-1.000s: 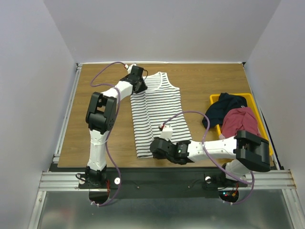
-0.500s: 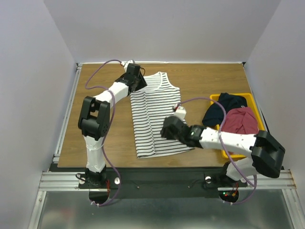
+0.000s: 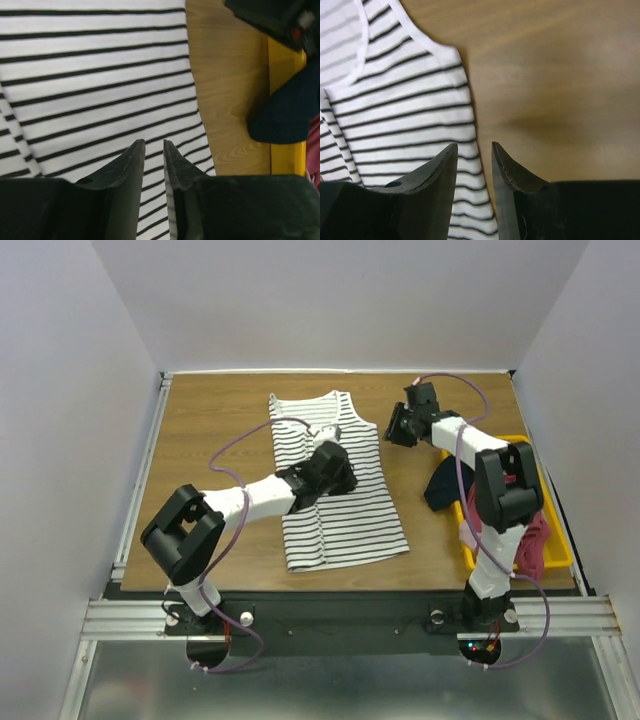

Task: Fold and stack the tank tops
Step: Fold the tank top

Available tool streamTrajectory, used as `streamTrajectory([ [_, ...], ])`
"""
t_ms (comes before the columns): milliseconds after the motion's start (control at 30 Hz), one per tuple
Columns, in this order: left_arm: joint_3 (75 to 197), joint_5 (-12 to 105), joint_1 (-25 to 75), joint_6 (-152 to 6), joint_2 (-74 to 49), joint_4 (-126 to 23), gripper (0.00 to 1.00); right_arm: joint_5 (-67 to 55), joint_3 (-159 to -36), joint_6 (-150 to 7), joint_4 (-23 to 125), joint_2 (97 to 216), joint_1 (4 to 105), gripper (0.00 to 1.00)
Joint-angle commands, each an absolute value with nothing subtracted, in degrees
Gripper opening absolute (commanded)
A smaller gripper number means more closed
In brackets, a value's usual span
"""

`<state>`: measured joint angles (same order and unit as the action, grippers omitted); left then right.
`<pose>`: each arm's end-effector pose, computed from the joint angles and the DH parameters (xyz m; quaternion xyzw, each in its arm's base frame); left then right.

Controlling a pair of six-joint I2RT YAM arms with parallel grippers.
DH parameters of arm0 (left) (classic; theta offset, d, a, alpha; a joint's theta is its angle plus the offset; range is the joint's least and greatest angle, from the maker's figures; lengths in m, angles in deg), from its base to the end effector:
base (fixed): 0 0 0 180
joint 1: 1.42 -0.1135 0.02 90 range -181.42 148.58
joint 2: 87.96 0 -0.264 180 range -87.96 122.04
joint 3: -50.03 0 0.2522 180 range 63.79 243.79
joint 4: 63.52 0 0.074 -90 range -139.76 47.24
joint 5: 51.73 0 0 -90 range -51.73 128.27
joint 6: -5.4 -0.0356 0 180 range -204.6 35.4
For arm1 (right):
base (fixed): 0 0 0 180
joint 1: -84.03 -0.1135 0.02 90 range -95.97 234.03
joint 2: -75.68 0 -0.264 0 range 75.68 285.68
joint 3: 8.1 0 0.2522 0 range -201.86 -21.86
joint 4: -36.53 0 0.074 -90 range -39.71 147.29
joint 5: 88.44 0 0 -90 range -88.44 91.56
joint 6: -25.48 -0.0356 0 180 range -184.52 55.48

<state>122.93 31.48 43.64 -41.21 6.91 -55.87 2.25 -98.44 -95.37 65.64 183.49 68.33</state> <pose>0.2653 -0.2599 0.2281 -0.0172 0.8632 -0.3134 0.3954 0.4012 0.1123 0.2095 0.1247 0.9206 0.1410 0.3420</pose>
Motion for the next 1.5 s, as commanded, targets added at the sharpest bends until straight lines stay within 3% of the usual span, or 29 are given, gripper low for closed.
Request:
streamTrajectory([
  [0, 121.98, 27.37, 50.68, -40.22, 5.2, -59.6, 0.36, -6.26, -109.56, -90.19, 64.26, 191.58, 71.03, 0.39],
  [200, 120.83, 26.75, 55.79, -39.52, 8.54, -59.95, 0.4, -7.41, -115.46, -89.57, 63.91, 197.14, 71.03, 0.39],
  [533, 117.93, 26.49, 58.96, -35.04, 11.0, -57.94, 0.29, -7.67, -118.63, -88.6, 63.82, 201.97, 70.15, 0.4],
  [833, 118.11, 24.82, 62.03, -35.56, 11.18, -53.11, 0.28, -2.23, -119.59, -88.34, 63.82, 205.4, 68.39, 0.4],
  [967, 118.54, 24.82, 63.17, -36.17, 11.79, -50.29, 0.26, 0.4, -118.72, -89.3, 63.82, 205.14, 68.3, 0.31],
  [1100, 119.6, 24.29, 64.49, -37.32, 12.24, -46.51, 0.24, 4.01, -116.26, -90.35, 63.82, 203.83, 68.21, 0.16],
  [1467, 118.82, 23.68, 67.84, -38.73, 11.98, -40.97, 0.23, 12.27, -102.03, -93.43, 62.16, 193.99, 68.04, 0.11],
])
